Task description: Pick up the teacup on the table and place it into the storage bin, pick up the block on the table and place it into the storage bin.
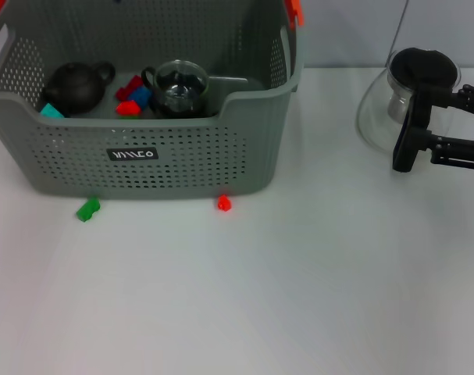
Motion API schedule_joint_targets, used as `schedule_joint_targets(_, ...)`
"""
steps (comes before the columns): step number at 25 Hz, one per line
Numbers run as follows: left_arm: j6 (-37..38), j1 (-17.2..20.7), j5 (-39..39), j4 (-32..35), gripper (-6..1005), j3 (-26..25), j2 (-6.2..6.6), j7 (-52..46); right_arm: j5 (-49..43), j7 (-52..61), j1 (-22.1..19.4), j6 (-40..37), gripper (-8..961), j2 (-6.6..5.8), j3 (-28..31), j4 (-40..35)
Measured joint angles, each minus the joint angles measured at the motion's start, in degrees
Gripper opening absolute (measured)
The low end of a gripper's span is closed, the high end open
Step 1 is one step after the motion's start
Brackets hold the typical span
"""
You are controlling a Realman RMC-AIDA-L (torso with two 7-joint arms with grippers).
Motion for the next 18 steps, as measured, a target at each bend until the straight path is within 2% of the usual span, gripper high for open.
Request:
schedule_joint_targets(4,8.53,1.67,-1.31,9.53,689,-0.95,-0.62,0.03,0.0,-0.1,0.13,0.03,915,-0.07,0.02,0.02)
schedule_joint_targets(6,15.47,2.99,-3.9,14.61,735,-1.29,-1.74,1.14,0.0,-0.15,0.12,0.17,915,-0.07,0.15,0.04)
schedule_joint_targets(7,19.61,3.98,-6.23,17.12,758,-1.35,-2.85,2.28,0.0,-0.15,0.1,0.38,915,-0.08,0.24,0.04)
schedule_joint_targets(8,21.92,4.64,-7.52,18.65,821,-1.36,-3.64,3.26,0.01,-0.13,0.07,0.56,915,-0.08,0.31,0.04)
schedule_joint_targets(9,25.41,5.71,-9.28,20.85,884,-1.16,-5.16,5.06,0.0,-0.09,0.05,0.86,914,-0.08,0.32,0.05)
schedule_joint_targets(10,26.37,6.11,-9.66,21.61,947,-1.07,-5.85,5.63,0.01,0.04,0.03,1.08,914,-0.08,0.34,0.05)
schedule_joint_targets(12,30.99,7.54,-11.21,24.27,947,-0.56,-8.67,8.42,0.02,0.24,0.08,1.33,914,-0.08,0.35,0.05)
schedule_joint_targets(13,32.04,8.21,-11.63,24.99,946,0.07,-9.67,8.99,0.08,0.32,0.15,1.34,914,-0.08,0.37,0.05)
schedule_joint_targets(15,33.52,10.12,-12.63,26.28,946,2.77,-11.34,9.52,0.28,0.4,0.39,1.33,914,-0.08,0.44,0.05)
schedule_joint_targets(18,33.63,13.61,-14.16,26.8,945,8.92,-12.2,8.84,0.28,0.45,0.59,1.35,914,-0.08,0.45,0.05)
